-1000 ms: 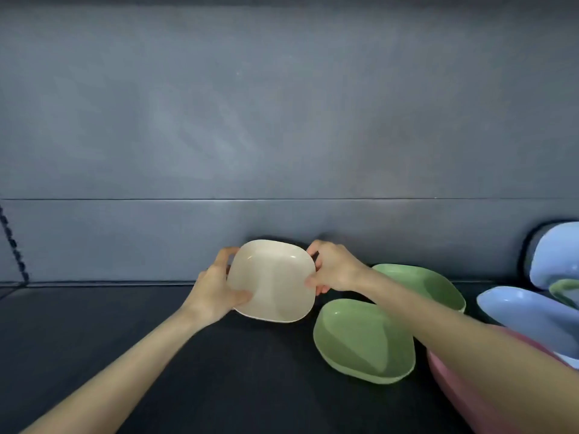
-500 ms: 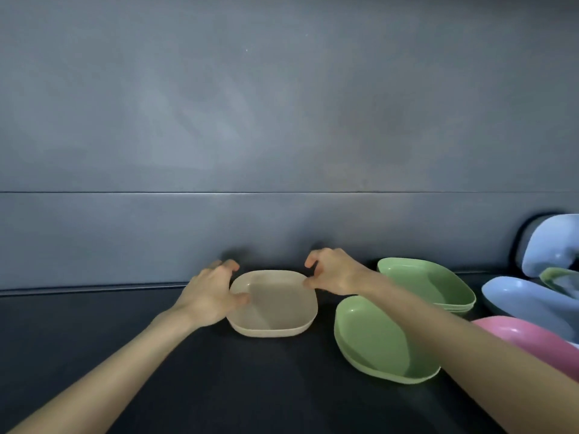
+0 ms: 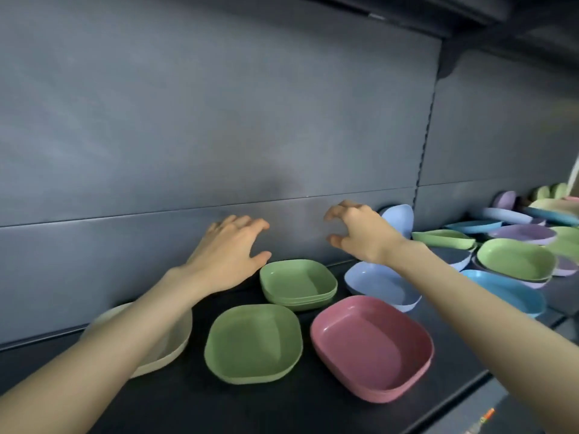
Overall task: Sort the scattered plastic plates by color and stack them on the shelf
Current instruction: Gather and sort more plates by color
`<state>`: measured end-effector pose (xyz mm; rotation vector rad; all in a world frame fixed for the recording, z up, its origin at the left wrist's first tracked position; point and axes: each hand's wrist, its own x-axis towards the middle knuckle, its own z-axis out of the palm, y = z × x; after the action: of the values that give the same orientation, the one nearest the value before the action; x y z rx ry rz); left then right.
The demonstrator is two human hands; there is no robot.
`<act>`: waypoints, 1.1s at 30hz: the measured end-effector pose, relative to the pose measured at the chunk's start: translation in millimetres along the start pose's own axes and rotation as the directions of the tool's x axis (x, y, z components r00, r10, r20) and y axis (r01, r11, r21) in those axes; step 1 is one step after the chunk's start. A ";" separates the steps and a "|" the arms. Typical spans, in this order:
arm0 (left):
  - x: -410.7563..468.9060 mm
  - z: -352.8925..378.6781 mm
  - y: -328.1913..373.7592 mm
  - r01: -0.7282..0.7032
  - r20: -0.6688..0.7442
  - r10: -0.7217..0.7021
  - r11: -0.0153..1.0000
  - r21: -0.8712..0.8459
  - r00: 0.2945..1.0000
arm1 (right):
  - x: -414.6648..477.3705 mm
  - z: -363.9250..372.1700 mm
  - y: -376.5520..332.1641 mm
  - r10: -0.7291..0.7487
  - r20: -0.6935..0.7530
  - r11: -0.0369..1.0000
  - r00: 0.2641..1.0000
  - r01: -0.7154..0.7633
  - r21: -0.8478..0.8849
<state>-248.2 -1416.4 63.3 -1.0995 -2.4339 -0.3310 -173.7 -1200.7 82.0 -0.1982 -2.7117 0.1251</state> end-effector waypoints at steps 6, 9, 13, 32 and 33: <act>46.8 5.9 101.4 -0.133 -0.038 0.131 0.991 -0.030 0.991 | -47.6 -49.7 102.6 0.116 -0.090 0.991 0.989 -0.121 -0.060; 64.0 15.0 157.1 -0.148 -0.043 0.146 0.988 -0.052 0.988 | -72.9 -68.4 152.3 0.137 -0.108 0.987 0.985 -0.145 -0.072; 83.3 37.6 232.4 -0.152 -0.041 0.150 0.986 -0.070 0.988 | -103.3 -84.8 221.7 0.132 -0.093 0.986 0.987 -0.140 -0.088; 180.4 109.4 282.6 0.012 0.040 -0.015 0.998 0.054 0.999 | -29.3 -47.4 355.2 0.024 0.026 1.000 0.999 -0.023 -0.016; 186.6 114.7 276.4 0.034 0.045 -0.036 0.998 0.055 0.998 | -18.6 -42.1 357.7 0.011 0.035 1.000 0.999 -0.011 -0.014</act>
<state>-182.3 -1070.0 63.9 -1.0530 -2.4895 -0.2519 -96.6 -848.6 70.9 -0.2169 -2.7469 0.1145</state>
